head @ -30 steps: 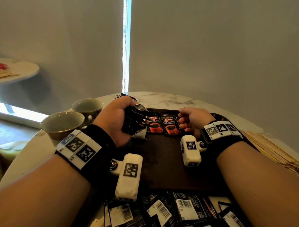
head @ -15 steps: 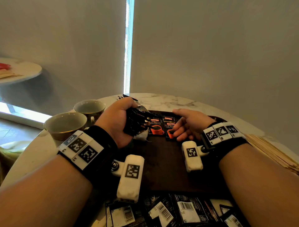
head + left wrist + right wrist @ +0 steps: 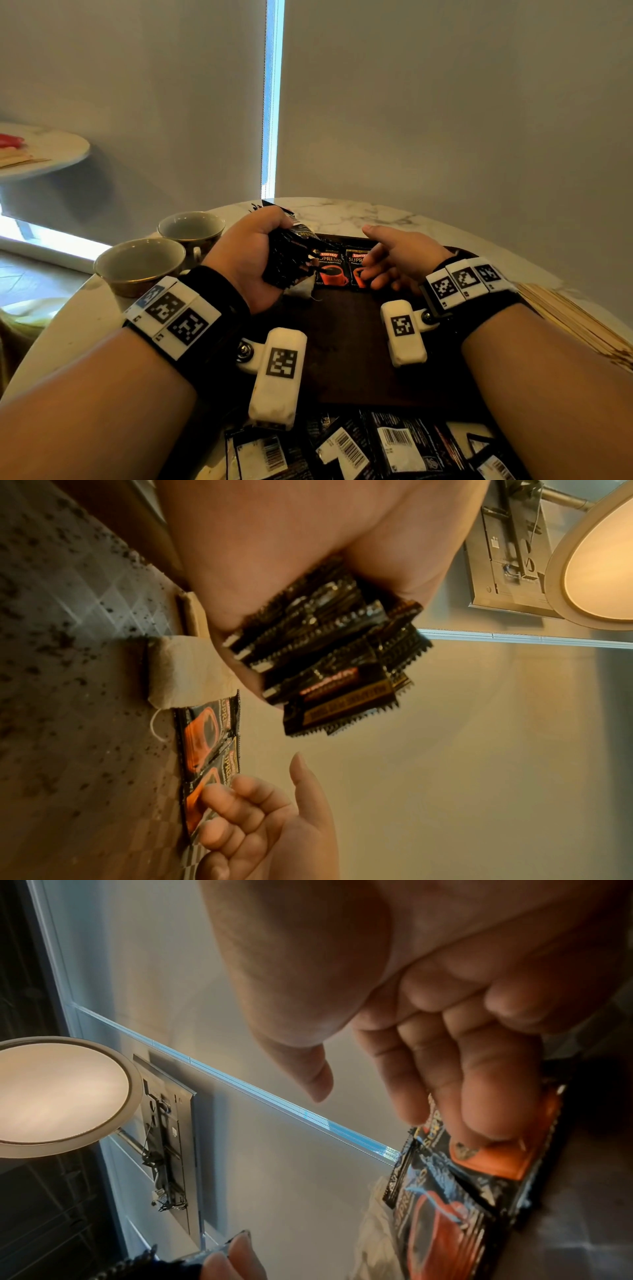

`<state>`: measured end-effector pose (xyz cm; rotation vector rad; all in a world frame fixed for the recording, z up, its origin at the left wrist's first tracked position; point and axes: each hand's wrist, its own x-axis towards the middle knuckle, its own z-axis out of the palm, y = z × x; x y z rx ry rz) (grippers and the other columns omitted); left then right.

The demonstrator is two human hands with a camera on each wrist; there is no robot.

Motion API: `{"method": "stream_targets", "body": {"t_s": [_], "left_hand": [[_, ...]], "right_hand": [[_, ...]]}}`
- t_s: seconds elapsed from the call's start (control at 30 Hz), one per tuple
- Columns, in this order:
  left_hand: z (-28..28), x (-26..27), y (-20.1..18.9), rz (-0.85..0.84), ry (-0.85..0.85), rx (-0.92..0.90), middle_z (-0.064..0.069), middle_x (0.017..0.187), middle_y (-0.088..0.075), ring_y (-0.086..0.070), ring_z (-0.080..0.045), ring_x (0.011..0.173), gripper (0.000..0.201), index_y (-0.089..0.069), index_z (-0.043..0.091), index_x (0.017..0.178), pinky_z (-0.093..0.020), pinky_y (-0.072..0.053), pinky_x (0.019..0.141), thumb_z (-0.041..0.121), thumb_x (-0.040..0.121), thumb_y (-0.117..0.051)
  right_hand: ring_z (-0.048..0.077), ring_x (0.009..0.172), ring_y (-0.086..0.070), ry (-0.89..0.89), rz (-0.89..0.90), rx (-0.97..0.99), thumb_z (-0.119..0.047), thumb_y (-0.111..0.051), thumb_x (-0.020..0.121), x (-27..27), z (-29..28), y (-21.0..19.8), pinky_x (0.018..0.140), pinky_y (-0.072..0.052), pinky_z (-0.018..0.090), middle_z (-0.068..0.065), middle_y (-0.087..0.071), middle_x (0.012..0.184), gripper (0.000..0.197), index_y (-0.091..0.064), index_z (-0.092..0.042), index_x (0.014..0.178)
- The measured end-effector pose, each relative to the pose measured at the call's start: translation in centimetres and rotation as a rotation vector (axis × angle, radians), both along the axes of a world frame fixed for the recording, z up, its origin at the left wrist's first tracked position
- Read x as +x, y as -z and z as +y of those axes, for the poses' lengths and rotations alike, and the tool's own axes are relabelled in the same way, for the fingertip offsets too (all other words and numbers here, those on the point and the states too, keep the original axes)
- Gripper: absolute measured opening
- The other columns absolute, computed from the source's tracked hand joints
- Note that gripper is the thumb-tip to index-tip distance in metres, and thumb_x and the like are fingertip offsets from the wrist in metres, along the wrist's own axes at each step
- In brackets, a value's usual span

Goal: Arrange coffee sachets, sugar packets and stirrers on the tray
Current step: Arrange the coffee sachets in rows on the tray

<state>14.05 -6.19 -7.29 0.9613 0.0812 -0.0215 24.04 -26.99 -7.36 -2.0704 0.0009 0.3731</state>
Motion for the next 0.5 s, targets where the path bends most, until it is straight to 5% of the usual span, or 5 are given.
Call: {"method": "stream_targets", "body": {"t_s": [0.3,0.5], "left_hand": [[-0.03,-0.24,-0.18,0.007,-0.003,-0.008,-0.017,0.108,-0.056,-0.062,-0.028,0.079,0.031,-0.052,0.005,0.122,-0.035,-0.056,0.064,0.015,0.092,-0.051],[-0.2,-0.46,-0.36,0.014,0.011,-0.016,-0.02,0.108,-0.058,-0.062,-0.032,0.084,0.033,-0.054,0.005,0.124,-0.033,-0.058,0.061,0.015,0.093,-0.051]], "right_hand": [[0.018,0.056,-0.062,0.006,-0.061,0.047,-0.054,-0.052,0.098,0.0,0.38,-0.06,0.049,-0.04,0.028,0.008,-0.076,0.079,0.048,-0.067,-0.01,0.086],[0.013,0.051,-0.051,0.025,-0.161,0.324,-0.037,-0.052,0.102,-0.18,0.48,-0.83,0.046,-0.032,0.026,0.005,-0.069,0.072,0.033,-0.063,-0.01,0.086]]}}
